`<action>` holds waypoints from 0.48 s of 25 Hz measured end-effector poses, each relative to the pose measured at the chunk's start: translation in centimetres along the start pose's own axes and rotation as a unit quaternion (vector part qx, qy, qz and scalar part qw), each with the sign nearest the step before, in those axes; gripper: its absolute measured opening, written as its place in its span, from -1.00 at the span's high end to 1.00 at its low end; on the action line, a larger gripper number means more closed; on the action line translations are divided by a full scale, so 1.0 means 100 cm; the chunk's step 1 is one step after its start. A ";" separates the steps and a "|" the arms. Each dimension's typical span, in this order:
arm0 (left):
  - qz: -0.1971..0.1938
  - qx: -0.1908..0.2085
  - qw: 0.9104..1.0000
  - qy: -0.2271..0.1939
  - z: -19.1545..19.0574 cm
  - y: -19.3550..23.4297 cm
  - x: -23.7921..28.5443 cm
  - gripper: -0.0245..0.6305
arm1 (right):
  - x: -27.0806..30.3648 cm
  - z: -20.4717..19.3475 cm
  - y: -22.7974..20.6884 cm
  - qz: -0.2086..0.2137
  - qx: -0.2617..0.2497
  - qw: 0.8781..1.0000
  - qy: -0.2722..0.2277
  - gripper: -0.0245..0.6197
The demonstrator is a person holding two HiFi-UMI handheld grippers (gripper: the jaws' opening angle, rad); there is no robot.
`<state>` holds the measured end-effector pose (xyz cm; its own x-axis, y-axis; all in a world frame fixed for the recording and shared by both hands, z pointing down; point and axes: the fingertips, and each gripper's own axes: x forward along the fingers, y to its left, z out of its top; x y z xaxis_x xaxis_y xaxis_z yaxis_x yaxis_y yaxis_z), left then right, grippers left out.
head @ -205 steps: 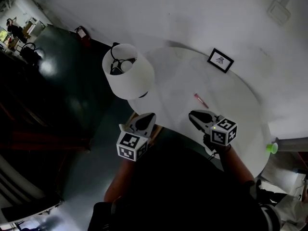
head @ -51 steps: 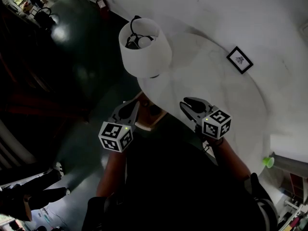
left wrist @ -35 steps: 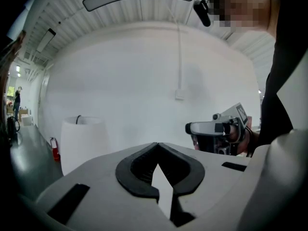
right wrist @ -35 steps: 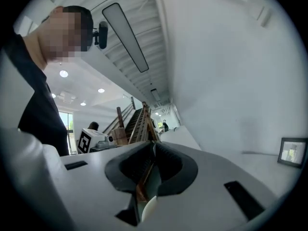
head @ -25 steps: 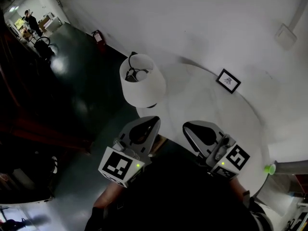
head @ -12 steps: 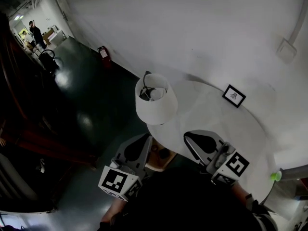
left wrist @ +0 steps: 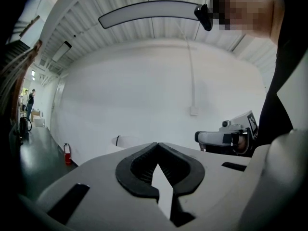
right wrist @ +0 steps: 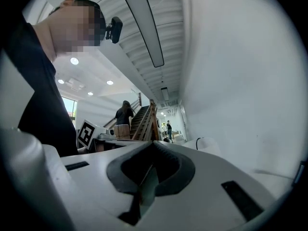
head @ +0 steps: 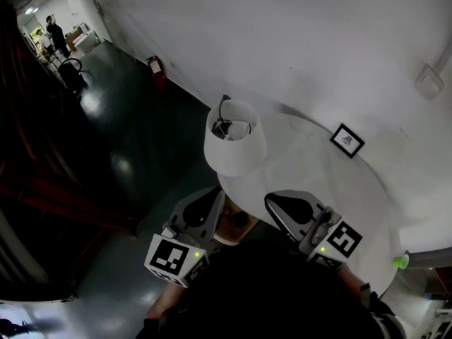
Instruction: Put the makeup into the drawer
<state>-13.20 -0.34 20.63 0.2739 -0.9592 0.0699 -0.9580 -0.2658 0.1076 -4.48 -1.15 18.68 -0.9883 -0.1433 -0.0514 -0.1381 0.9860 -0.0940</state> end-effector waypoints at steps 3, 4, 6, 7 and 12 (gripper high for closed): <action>0.001 0.000 1.000 0.000 0.000 0.003 0.002 0.89 | -0.001 -0.003 -0.004 -0.004 0.007 1.000 0.003 0.88; 0.000 0.000 1.000 0.001 -0.001 0.003 0.003 0.89 | -0.002 -0.004 -0.005 -0.006 0.009 1.000 0.004 0.88; -0.003 0.000 1.000 0.002 -0.002 0.002 0.005 0.89 | -0.002 -0.005 -0.006 -0.008 0.009 1.000 0.007 0.88; -0.005 0.000 1.000 0.002 -0.002 0.001 0.007 0.89 | -0.002 -0.006 -0.007 -0.008 0.010 1.000 0.008 0.88; -0.007 -0.001 1.000 0.004 -0.001 -0.001 0.010 0.89 | -0.003 -0.007 -0.010 -0.006 0.017 1.000 0.008 0.88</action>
<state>-12.82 -1.27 20.84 0.2881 -0.9546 0.0764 -0.9539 -0.2790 0.1103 -4.08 -2.02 19.48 -0.9875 -0.1537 -0.0347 -0.1482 0.9807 -0.1279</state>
